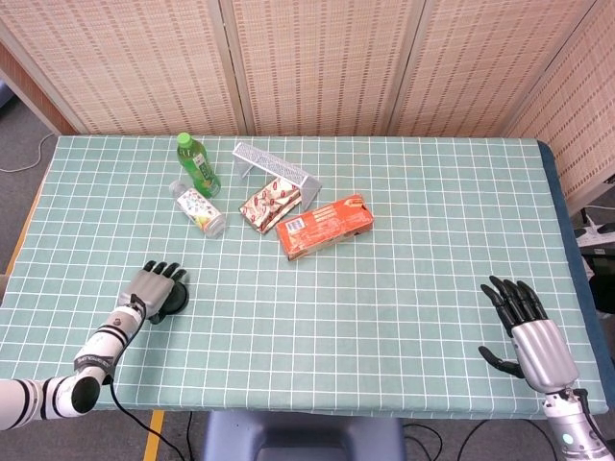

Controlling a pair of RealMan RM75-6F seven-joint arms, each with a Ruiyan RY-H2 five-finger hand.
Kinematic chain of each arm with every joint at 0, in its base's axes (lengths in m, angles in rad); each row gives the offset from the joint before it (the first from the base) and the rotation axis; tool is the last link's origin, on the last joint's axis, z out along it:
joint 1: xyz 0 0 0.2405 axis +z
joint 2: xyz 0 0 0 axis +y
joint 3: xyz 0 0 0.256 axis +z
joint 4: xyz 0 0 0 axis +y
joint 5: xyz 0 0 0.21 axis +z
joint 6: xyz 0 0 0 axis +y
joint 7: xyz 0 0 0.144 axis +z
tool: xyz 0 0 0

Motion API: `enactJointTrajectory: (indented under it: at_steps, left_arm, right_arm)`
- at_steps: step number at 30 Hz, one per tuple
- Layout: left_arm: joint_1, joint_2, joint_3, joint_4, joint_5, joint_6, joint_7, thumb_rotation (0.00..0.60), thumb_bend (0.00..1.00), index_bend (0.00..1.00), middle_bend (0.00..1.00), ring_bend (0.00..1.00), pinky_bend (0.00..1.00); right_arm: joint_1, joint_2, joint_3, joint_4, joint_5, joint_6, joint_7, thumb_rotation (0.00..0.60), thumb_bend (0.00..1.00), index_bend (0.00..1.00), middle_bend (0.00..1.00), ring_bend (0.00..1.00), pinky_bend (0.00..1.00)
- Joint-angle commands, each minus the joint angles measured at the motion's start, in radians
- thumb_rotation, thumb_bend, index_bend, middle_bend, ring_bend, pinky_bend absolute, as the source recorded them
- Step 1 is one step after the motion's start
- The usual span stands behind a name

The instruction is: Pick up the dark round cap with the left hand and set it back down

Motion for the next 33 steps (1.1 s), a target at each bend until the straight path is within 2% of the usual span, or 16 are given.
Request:
enactJointTrajectory:
  at_steps: [1, 12, 24, 33]
  left_arm:
    - [0.003, -0.005, -0.002, 0.005, 0.004, -0.001, 0.000, 0.600, 0.38, 0.00, 0.00, 0.00, 0.05]
    - [-0.014, 0.013, 0.001, -0.020, -0.053, -0.029, 0.015, 0.600, 0.37, 0.00, 0.00, 0.00, 0.05]
    - [-0.002, 0.005, -0.008, -0.007, -0.034, -0.004, 0.001, 0.600, 0.35, 0.00, 0.00, 0.00, 0.05]
    - [-0.005, 0.007, -0.012, 0.000, -0.060, -0.049, -0.021, 0.600, 0.34, 0.00, 0.00, 0.00, 0.04]
  right_arm:
    - [0.000, 0.000, 0.000, 0.000, -0.001, 0.000, 0.000, 0.600, 0.12, 0.00, 0.00, 0.00, 0.00]
    - [0.000, 0.000, 0.000, 0.003, -0.005, 0.004, 0.009, 0.600, 0.12, 0.00, 0.00, 0.00, 0.00]
    - [-0.003, -0.004, 0.003, 0.011, -0.021, 0.029, 0.030, 0.600, 0.12, 0.00, 0.00, 0.00, 0.00]
    - [-0.003, -0.004, 0.000, 0.017, -0.032, 0.037, 0.048, 0.600, 0.12, 0.00, 0.00, 0.00, 0.00]
